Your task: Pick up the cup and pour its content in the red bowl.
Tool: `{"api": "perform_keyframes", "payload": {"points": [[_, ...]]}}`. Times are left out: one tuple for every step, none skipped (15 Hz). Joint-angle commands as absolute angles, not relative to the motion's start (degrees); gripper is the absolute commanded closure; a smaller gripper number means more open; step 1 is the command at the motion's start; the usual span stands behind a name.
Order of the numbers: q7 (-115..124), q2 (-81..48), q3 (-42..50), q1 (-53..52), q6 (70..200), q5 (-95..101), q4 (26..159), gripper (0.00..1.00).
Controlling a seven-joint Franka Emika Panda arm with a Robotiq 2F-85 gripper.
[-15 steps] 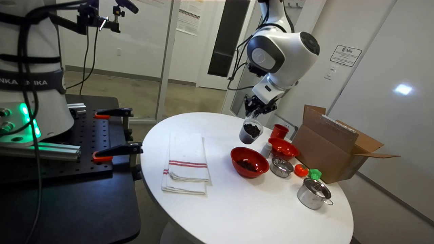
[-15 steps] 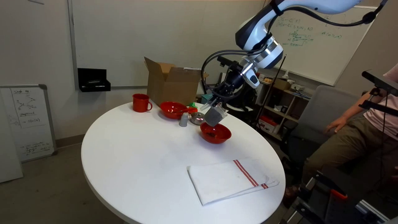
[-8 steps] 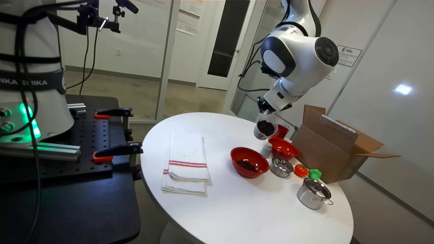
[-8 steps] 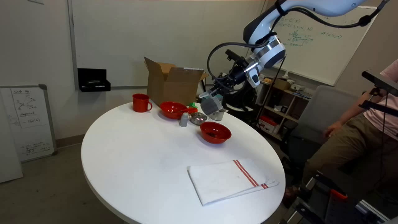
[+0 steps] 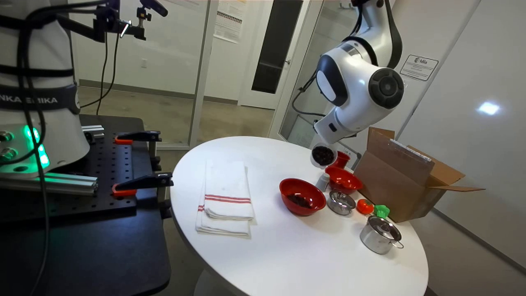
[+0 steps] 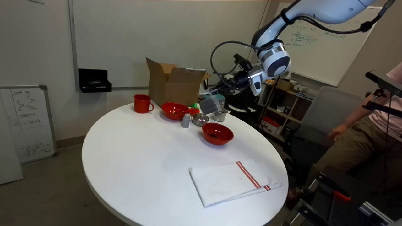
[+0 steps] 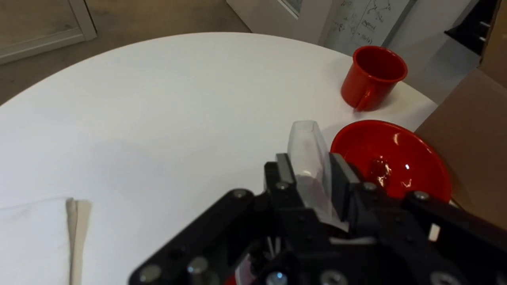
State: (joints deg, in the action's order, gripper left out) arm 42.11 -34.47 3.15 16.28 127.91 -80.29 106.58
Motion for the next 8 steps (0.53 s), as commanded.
{"api": "perform_keyframes", "payload": {"points": [[38.6,-34.3,4.2,15.9,124.9,-86.5,108.2,0.93],[37.8,-34.2,4.3,15.9,124.4,-87.8,108.8,0.93],[37.2,-34.1,4.5,15.9,124.0,-88.9,109.4,0.93],[36.5,-34.0,4.7,16.0,123.5,-90.1,110.0,0.93],[35.5,-33.8,4.8,16.2,122.8,-91.5,110.7,0.93],[34.6,-33.7,5.1,16.3,122.3,-92.7,111.3,0.93],[33.6,-33.6,5.4,16.4,121.5,-93.9,111.9,0.93],[32.9,-33.5,5.7,16.4,121.1,-94.7,112.3,0.93]]}}
